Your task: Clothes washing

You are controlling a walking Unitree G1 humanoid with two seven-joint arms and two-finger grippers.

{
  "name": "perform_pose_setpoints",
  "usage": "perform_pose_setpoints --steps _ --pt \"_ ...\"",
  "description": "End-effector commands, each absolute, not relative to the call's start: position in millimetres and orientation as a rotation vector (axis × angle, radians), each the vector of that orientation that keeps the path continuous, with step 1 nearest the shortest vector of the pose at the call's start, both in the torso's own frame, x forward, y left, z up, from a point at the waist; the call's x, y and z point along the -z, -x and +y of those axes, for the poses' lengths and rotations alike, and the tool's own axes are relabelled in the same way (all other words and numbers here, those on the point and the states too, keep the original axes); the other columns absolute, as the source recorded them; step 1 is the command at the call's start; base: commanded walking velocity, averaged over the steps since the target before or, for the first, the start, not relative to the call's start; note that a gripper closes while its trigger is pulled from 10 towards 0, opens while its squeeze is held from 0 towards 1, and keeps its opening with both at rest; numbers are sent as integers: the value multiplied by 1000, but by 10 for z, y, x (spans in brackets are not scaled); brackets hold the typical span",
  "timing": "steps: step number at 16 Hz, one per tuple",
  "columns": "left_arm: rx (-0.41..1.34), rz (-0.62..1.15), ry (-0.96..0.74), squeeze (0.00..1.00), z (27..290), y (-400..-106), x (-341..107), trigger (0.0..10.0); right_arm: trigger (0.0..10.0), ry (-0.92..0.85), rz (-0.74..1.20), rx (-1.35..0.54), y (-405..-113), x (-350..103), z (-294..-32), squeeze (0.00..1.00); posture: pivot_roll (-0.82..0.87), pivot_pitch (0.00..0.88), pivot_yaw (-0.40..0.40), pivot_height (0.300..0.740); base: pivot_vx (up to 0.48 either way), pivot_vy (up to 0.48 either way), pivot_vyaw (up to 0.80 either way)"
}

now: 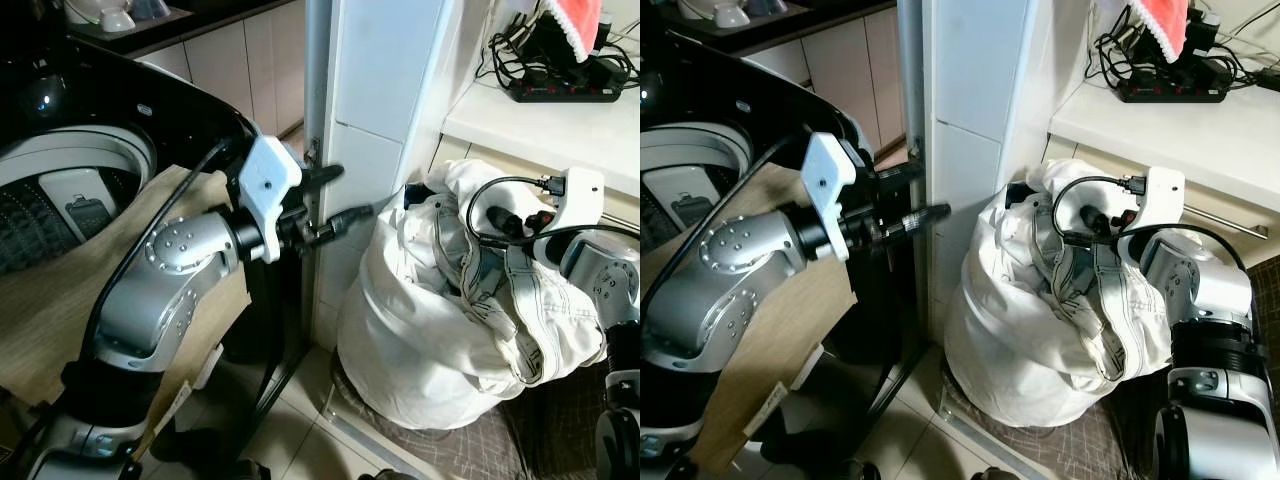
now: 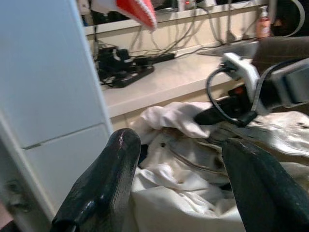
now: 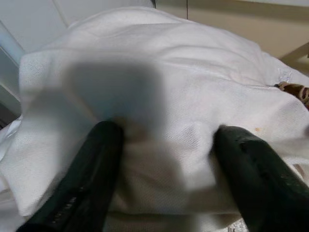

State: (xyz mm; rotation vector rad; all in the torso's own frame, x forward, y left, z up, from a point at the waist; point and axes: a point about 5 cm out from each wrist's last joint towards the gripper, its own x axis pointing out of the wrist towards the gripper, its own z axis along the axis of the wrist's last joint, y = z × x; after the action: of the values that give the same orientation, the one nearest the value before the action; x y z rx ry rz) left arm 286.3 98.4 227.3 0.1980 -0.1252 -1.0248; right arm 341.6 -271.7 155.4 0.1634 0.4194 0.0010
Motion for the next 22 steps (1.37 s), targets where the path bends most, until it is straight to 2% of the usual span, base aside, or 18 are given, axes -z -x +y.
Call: perform_pose_setpoints --steps 1,8,14,17,21,22 --pt "1068 -115 -202 0 947 -2803 -2269 10000 0 -180 427 16 -3412 -1538 -2766 0 -74 42 -15 740 0 0 0" --pt "987 -93 -167 0 930 -2816 -2187 10000 0 -178 404 -2 -3422 -1477 -2705 0 -66 26 -8 740 0 0 0" --pt "827 -121 -112 0 1032 -2913 -2232 10000 0 -199 334 20 -3451 -1624 -2730 0 -68 33 2 740 0 0 0" --pt "811 -124 -101 0 1029 -2916 -2232 10000 0 -205 318 14 -3443 -1680 -2726 0 -66 45 0 740 0 0 0" --pt "765 -165 -89 0 1033 -2938 -2314 10000 0 -162 189 -21 -3378 -2083 -2710 0 -58 51 -4 740 0 0 0" --pt "729 -189 -82 0 1047 -2960 -2331 10000 0 -154 106 -36 -3301 -2333 -2734 0 -61 37 -8 740 0 0 0"
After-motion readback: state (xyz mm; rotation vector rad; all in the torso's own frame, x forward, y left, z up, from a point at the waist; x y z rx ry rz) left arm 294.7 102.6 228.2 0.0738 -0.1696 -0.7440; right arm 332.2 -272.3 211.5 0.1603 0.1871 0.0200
